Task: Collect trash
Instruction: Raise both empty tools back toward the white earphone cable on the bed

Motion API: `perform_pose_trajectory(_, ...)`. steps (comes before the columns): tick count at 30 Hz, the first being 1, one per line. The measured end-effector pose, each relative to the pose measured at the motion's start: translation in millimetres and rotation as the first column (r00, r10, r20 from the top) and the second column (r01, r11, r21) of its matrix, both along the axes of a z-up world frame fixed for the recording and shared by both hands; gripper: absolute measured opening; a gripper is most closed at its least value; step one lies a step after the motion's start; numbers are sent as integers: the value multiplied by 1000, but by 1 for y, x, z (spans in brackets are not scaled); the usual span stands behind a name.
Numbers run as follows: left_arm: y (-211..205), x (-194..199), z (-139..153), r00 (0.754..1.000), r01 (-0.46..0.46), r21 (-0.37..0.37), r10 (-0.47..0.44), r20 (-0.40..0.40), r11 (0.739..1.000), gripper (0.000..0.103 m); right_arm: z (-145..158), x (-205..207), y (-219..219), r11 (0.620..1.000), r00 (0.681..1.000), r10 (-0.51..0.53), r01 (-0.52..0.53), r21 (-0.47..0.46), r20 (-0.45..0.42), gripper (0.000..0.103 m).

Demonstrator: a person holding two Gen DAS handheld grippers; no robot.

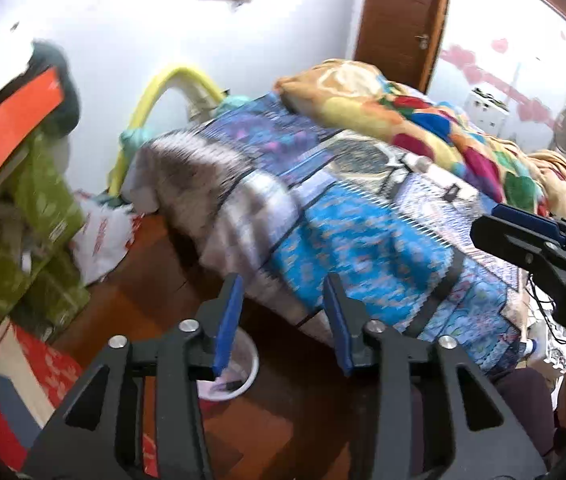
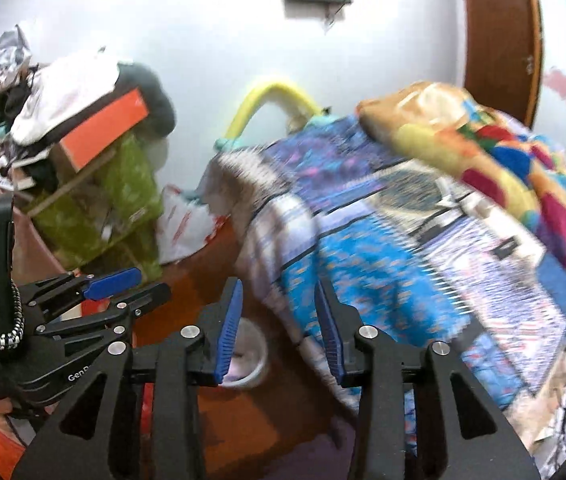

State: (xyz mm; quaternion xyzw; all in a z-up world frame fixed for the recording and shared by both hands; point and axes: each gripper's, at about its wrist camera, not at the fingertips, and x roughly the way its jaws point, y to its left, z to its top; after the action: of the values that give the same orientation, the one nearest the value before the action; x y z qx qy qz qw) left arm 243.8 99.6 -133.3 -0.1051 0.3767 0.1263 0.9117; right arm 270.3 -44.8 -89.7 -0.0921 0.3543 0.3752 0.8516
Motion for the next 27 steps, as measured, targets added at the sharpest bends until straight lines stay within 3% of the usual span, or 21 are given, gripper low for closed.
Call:
perform_pose_trajectory(3,-22,22,9,999,29,26,-29,18,999,66,8,9,-28,997,997,-67,66,26,31,55)
perform_pose_trajectory(6,-42,46,13,998,65,31,-66,23,997,66,13,20,-57,990,988,-139,137,41,65,65)
perform_pose_trajectory(17,-125,130,2,969,246,63,-246,-4,967,66,-4,86,-149,943,942,-333,333,8,36,66)
perform_pose_trajectory(27,-172,206,-39,938,344,36,-341,-67,938,66,-45,140,-199,914,915,-402,400,-66,-21,66)
